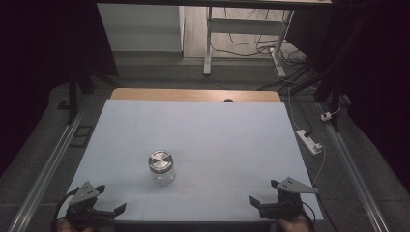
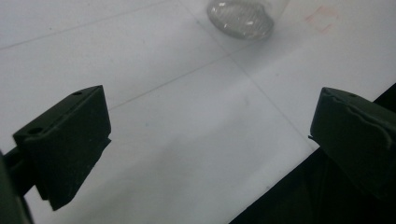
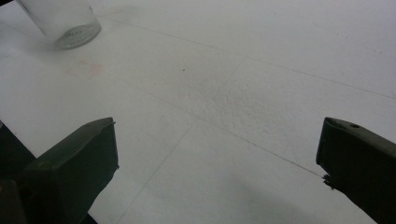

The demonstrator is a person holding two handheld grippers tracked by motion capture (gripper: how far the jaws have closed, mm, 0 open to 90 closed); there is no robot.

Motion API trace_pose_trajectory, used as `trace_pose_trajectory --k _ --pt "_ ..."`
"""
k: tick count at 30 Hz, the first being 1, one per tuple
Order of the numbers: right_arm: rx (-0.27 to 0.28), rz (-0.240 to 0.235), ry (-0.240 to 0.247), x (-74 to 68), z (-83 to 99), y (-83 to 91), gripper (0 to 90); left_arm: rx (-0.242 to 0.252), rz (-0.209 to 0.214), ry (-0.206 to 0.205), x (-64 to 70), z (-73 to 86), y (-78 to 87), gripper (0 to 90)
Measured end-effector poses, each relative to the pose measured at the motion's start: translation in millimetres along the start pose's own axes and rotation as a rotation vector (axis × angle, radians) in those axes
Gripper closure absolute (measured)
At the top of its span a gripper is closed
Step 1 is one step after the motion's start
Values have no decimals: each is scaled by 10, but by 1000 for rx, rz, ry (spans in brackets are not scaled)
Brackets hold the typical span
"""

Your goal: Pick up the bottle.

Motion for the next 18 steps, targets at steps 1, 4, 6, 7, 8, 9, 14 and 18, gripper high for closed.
trace_pose_trajectory --k 1,4,6,7,8,9,14,18 --pt "-1 0 0 1 -1 -3 0 11 6 -1 11 -16 13 0" --pt "-2 -5 0 0 -4 -6 0 34 7 -13 45 -67 43 0" --pt "0 -10 4 -7 -5 -4 0 47 6 -20 64 -95 52 0" --pt "0 -9 6 -9 -5 -5 0 47 11 -26 74 -103 50 0" --pt "-2 -7 8 -9 -6 -8 0 47 12 -31 80 -109 45 0" --pt "-3 -8 10 -12 -5 -10 0 47 12 -35 83 -114 41 0" --pt "-1 -19 20 -28 -6 -8 0 52 33 -39 97 -152 29 0" --pt "-7 -22 34 -43 -3 -15 0 57 41 -40 103 -191 16 0"
Point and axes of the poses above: each handheld gripper's, and its own axes: y roughly backward along the jaws, z roughly out of its underside, x roughly to its right, the point moved 10 cm from there along -y, roughly forward along the jaws, and after that the axes turned 14 degrees about -x, right-handed, at the moved point
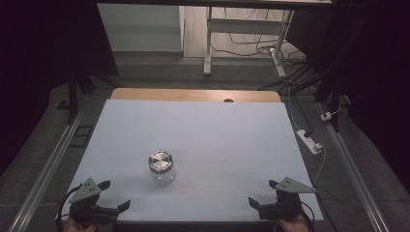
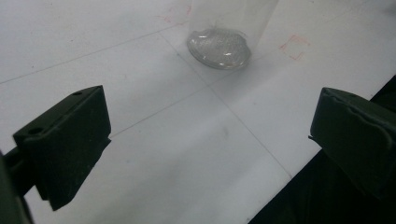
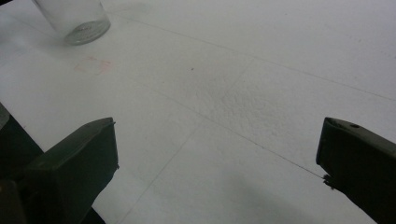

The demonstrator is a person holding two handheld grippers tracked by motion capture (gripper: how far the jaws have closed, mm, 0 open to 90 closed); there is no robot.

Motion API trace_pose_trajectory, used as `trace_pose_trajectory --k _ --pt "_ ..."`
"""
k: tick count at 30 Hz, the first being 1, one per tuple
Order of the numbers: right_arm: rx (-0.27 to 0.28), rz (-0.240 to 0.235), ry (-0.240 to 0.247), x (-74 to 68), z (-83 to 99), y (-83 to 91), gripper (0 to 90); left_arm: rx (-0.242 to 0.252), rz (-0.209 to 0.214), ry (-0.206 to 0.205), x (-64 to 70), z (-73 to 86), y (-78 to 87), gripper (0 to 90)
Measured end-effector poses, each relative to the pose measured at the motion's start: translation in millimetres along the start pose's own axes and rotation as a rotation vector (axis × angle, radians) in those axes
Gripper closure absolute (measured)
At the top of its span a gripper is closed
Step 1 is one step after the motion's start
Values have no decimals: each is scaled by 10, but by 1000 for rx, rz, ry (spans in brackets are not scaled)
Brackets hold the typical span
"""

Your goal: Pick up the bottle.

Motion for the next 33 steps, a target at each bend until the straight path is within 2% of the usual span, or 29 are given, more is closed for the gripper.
trace_pose_trajectory --k 6,12,18,25,28,33 --pt "-7 -5 10 -16 1 -10 0 3 30 -17 23 -66 -38 0" --pt "-11 -4 19 -22 4 -14 0 -6 61 -68 54 -171 -113 0" --pt "-14 -6 22 -25 4 -19 0 8 83 -115 84 -279 -188 0" --pt "-22 -6 26 -31 8 -27 0 -3 87 -156 94 -373 -324 0" --pt "-25 -7 29 -34 9 -31 0 1 70 -163 88 -433 -377 0" --pt "-29 -9 34 -38 11 -37 0 4 81 -165 99 -539 -468 0"
Point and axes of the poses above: each handheld gripper's, and its own axes: y roughly backward along the jaws, z roughly out of its underside, x roughly to its right, the point moved 10 cm from there along -y, roughly forward along the jaws, and after that the axes turned 14 degrees about -x, right-handed, at the moved point
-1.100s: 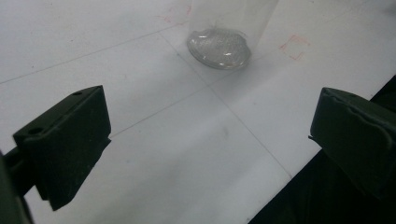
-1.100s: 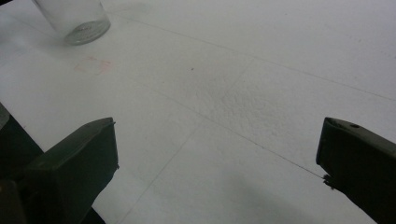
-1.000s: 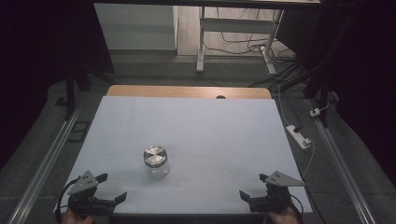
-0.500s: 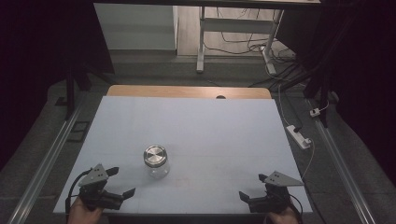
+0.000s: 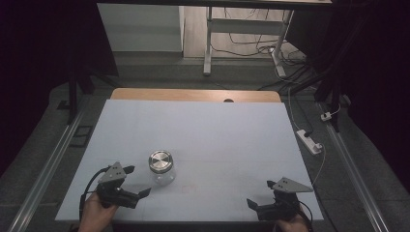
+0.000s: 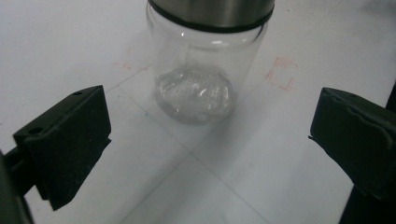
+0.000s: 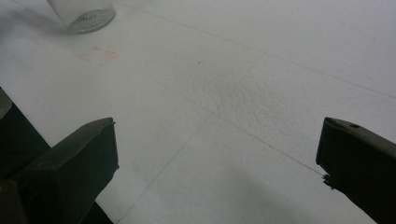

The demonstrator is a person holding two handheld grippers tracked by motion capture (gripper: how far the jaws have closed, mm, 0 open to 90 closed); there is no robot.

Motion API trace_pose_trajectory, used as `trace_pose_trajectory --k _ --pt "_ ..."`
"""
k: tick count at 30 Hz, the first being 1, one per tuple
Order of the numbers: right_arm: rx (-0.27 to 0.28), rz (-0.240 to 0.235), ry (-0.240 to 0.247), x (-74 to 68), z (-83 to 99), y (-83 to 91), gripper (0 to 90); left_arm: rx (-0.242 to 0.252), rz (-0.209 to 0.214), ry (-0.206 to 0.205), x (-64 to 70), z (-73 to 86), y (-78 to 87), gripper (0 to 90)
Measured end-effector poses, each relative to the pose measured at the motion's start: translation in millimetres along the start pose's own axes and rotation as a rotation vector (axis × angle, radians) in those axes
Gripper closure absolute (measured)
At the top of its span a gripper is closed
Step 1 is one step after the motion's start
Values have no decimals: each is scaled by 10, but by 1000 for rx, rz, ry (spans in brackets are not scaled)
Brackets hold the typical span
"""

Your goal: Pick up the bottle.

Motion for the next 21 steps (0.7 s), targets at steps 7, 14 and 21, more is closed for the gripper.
trace_pose_trajectory --k 7,14,21 --pt "-4 -1 4 -5 2 -3 0 -25 2 -1 -11 -130 -120 0" --pt "-6 -2 4 -6 3 -5 0 -20 37 -3 -34 -235 -218 0" --pt "-7 -4 6 -9 3 -6 0 -23 49 -51 -46 -317 -354 0"
Point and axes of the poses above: each handheld gripper's, and its own axes: y roughly backward along the jaws, z roughly out of its underside, x roughly to its right, the point moved 10 cm from there along -y, roughly forward along the jaws, and after that the axes turned 14 degrees about -x, right-handed, at the moved point
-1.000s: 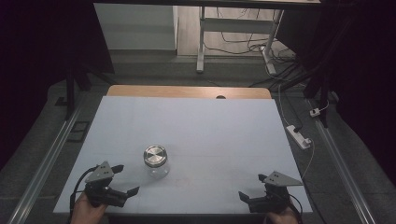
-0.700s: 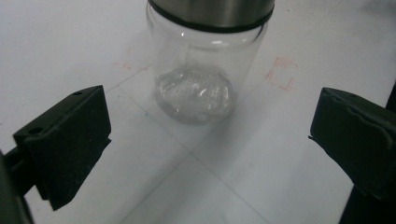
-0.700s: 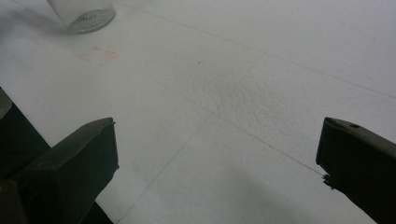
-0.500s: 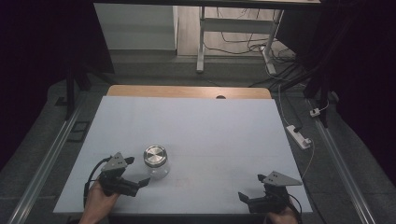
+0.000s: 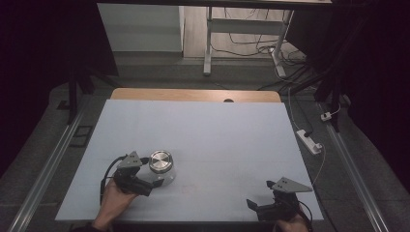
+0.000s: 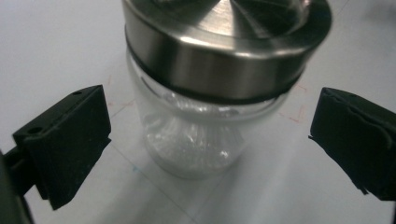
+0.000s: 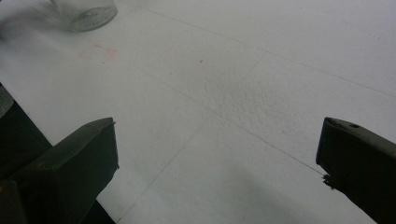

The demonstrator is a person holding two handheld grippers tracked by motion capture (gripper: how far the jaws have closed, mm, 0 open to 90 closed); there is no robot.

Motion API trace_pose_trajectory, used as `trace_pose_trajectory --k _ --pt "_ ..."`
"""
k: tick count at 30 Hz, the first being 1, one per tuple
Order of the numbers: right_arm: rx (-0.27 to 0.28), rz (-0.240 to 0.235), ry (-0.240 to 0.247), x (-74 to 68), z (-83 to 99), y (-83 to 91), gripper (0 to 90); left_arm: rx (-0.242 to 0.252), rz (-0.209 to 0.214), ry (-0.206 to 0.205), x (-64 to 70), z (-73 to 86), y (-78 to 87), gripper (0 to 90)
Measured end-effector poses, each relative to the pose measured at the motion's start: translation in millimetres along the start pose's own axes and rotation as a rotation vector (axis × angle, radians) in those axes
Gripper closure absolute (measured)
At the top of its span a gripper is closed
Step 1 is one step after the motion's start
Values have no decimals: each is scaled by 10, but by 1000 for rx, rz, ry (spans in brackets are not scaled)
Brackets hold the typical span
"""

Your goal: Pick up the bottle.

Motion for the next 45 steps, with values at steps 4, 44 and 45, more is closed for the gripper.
trace_pose_trajectory --k 4,44,45 --pt "-1 -1 1 -2 1 -2 0 -15 -5 -15 -2 -40 -96 0" --pt "-13 10 24 -22 7 -12 0 -55 -54 -23 -23 -141 -193 154" --pt "-12 10 24 -22 7 -12 0 -56 -57 -21 -25 -144 -190 154"
Point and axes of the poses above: each handheld gripper's, and its own axes: y roughly backward along the jaws, z roughly out of its underside, x roughly to its right, the point moved 10 cm from there along -y, roughly forward along the jaws, and after that the axes turned 14 degrees about -x, right-handed, at the moved point
